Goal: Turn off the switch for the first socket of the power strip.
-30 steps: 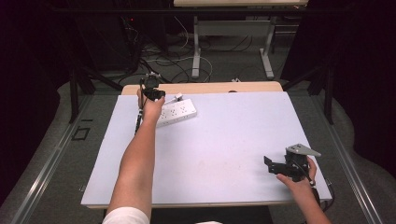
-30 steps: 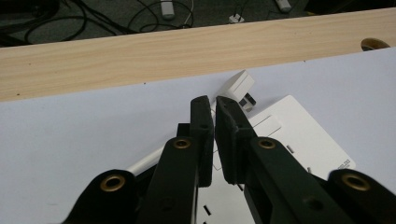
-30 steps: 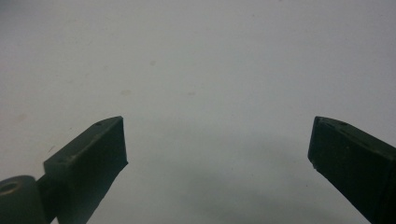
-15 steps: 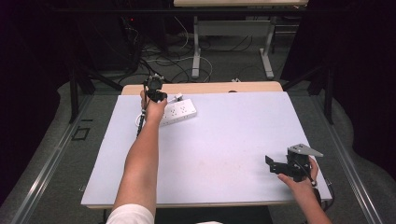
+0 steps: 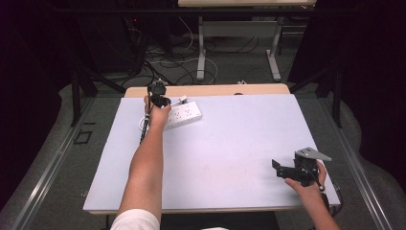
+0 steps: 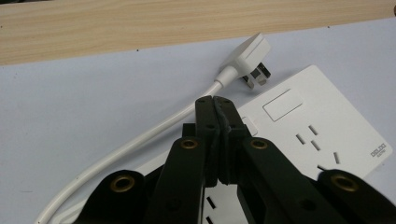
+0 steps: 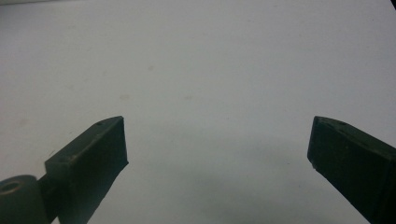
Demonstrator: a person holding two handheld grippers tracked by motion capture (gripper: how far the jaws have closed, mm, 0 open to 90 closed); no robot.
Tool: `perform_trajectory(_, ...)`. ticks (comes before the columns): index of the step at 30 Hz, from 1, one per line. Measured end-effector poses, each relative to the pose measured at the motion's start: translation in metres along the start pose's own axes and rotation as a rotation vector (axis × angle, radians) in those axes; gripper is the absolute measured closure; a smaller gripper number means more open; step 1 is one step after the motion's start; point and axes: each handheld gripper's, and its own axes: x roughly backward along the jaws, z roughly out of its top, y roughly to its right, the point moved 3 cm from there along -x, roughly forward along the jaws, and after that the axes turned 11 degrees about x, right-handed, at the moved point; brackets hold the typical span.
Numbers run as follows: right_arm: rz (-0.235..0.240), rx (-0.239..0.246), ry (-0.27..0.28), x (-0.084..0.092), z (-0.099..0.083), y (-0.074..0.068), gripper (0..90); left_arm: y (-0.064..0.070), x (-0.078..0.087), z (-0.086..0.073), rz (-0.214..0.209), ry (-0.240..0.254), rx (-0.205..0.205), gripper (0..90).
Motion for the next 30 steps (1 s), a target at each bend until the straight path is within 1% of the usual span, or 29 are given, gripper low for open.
perform_trajectory(1,0.0,0.001,0.0,0.0,0.0,0.0,4.1,-0.001,-0.001,-0.001,-0.003,0.009,0.007,89.7)
perform_trajectory(2,0.0,0.001,-0.001,0.0,0.0,0.0,4.1,-0.002,-0.001,-0.001,0.003,-0.004,0.0,89.7)
perform_trajectory(3,0.0,0.001,-0.001,0.0,0.0,0.0,4.1,-0.002,-0.002,-0.002,0.005,0.003,0.005,89.7)
perform_trajectory(5,0.0,0.002,-0.001,0.0,0.0,0.0,4.1,-0.004,-0.003,-0.003,0.004,-0.004,0.008,89.7)
perform_trajectory(6,-0.006,0.004,0.003,-0.001,0.0,0.0,4.1,-0.004,-0.004,-0.003,-0.004,0.006,0.012,89.7)
perform_trajectory(9,-0.007,0.009,0.002,-0.001,0.0,0.001,4.1,-0.004,-0.005,-0.005,0.0,-0.013,0.005,89.7)
perform_trajectory(10,-0.007,0.007,0.002,-0.002,0.0,0.0,4.1,-0.004,-0.006,-0.006,-0.003,-0.005,0.01,89.7)
perform_trajectory(14,-0.006,0.004,0.003,-0.002,0.0,0.0,4.1,-0.005,-0.008,-0.008,0.005,-0.023,0.009,89.7)
perform_trajectory(15,0.001,0.005,-0.003,-0.001,0.0,0.0,4.1,-0.005,-0.009,-0.009,0.002,-0.015,0.008,89.7)
perform_trajectory(20,0.0,0.005,-0.003,-0.001,0.0,0.0,4.2,-0.007,-0.009,-0.01,0.009,-0.028,0.008,89.7)
perform_trajectory(21,-0.007,0.007,0.002,-0.001,0.0,0.0,4.2,-0.008,-0.01,-0.01,0.006,-0.02,0.011,89.7)
perform_trajectory(24,-0.007,0.007,0.002,-0.001,0.0,0.0,4.2,-0.008,-0.01,-0.011,0.006,-0.034,0.01,89.7)
perform_trajectory(25,-0.008,0.008,0.002,-0.001,0.0,0.0,4.2,-0.007,-0.011,-0.011,0.008,-0.029,0.011,89.7)
perform_trajectory(26,-0.008,0.008,0.002,-0.001,0.0,0.0,4.2,-0.007,-0.01,-0.011,0.013,-0.037,0.01,89.7)
perform_trajectory(27,0.0,0.005,-0.003,-0.001,0.0,0.0,4.2,-0.007,-0.011,-0.012,0.015,-0.034,0.011,89.7)
perform_trajectory(29,-0.004,0.004,-0.001,-0.001,0.0,0.0,4.2,-0.007,-0.011,-0.012,0.019,-0.044,0.008,89.7)
perform_trajectory(30,-0.008,0.004,0.002,-0.001,0.0,0.0,4.2,-0.007,-0.011,-0.012,0.021,-0.044,0.014,89.7)
